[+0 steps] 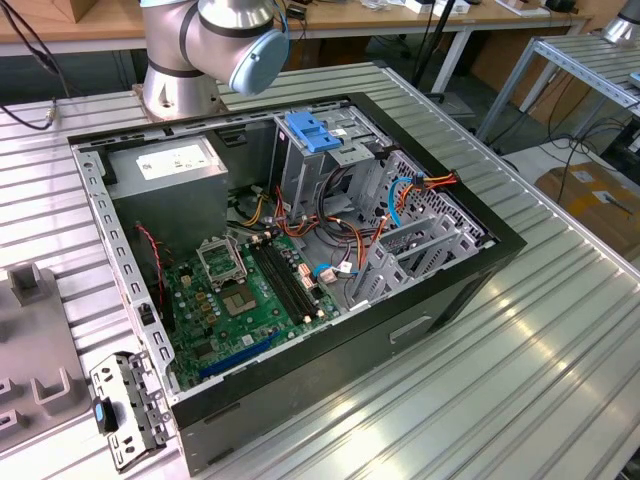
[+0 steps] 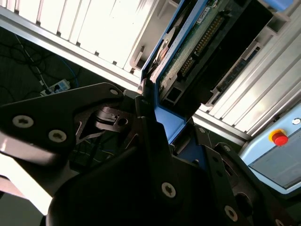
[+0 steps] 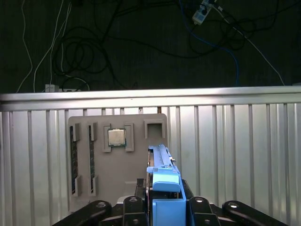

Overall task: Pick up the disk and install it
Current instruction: 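Pick up the disk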

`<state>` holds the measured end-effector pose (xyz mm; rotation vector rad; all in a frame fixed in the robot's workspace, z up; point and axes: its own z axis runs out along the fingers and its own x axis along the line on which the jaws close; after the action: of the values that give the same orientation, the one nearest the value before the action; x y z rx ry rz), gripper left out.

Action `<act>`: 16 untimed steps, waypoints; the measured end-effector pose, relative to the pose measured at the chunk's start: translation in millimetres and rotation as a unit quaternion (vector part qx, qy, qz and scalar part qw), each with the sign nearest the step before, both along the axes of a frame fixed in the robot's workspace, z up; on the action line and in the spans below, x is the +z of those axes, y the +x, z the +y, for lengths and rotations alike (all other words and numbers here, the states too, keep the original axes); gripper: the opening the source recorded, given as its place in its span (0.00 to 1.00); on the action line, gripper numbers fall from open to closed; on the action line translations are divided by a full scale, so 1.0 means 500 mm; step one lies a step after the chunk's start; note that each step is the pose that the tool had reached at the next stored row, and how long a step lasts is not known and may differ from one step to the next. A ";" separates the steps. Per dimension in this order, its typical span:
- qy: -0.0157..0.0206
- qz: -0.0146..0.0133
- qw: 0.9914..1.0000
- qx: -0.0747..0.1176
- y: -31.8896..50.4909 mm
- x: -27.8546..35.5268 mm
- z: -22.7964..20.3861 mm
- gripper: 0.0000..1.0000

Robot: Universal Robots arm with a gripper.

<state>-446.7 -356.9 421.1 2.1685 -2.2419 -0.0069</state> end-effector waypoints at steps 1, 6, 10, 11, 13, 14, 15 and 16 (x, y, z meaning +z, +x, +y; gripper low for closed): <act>0.000 0.000 1.000 0.000 0.000 0.001 0.0000 0.37; 0.000 0.000 1.000 0.000 0.003 0.004 0.0000 0.37; 0.000 0.000 1.000 0.000 0.005 0.007 0.0000 0.37; 0.000 0.000 1.000 0.000 0.005 0.008 0.0000 0.37; 0.000 0.000 1.000 0.000 0.006 0.009 -0.0001 0.37; 0.000 0.000 1.000 0.000 0.006 0.010 0.0000 0.37; 0.000 0.000 1.000 0.000 0.006 0.011 0.0000 0.37; 0.000 0.000 1.000 0.000 0.006 0.012 0.0000 0.37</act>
<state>-443.5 -356.9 427.0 2.1673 -2.2422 -0.0077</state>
